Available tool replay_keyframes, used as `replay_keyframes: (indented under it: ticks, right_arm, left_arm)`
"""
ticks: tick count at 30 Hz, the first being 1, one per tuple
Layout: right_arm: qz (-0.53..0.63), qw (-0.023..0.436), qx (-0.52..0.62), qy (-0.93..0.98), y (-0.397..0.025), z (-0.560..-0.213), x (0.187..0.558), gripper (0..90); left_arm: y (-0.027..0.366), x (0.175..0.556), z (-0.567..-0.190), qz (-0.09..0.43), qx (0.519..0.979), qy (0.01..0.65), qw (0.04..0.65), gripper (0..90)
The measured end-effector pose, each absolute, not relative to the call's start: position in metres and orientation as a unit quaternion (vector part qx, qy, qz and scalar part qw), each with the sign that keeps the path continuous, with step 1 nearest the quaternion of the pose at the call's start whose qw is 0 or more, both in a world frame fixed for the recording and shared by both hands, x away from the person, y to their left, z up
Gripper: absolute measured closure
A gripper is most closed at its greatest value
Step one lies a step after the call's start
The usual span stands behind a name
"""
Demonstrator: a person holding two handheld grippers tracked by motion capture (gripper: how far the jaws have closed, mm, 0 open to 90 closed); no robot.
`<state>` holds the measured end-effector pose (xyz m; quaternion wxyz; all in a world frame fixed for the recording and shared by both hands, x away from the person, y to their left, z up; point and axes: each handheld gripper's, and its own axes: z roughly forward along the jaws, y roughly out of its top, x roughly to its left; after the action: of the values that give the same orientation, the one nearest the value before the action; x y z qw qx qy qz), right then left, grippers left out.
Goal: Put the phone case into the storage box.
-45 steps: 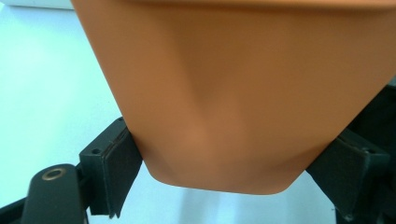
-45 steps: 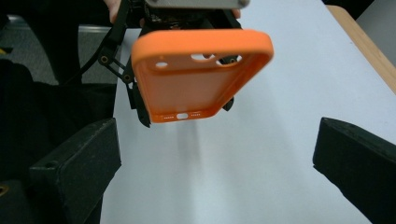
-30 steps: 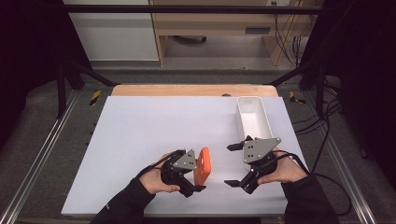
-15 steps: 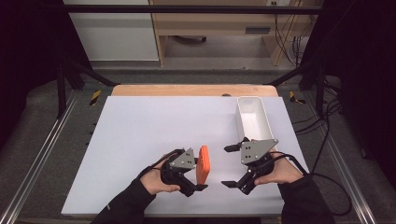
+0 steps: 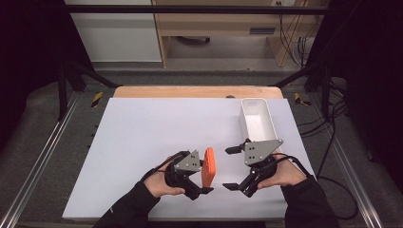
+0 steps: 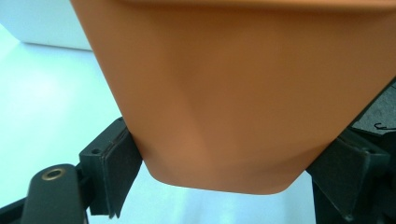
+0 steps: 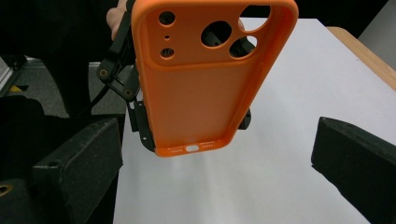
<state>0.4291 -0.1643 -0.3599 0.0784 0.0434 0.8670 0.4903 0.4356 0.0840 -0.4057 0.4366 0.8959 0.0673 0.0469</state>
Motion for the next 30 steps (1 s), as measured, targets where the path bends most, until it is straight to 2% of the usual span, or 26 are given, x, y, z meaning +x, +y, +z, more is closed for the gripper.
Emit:
replay_keyframes:
  ticks: [30]
  right_arm:
    - [0.485,0.06,0.024,0.872,-0.152,-0.357,0.431,4.8]
  left_arm:
    - [0.063,0.432,-0.407,0.033,0.899,0.035,0.435,15.7]
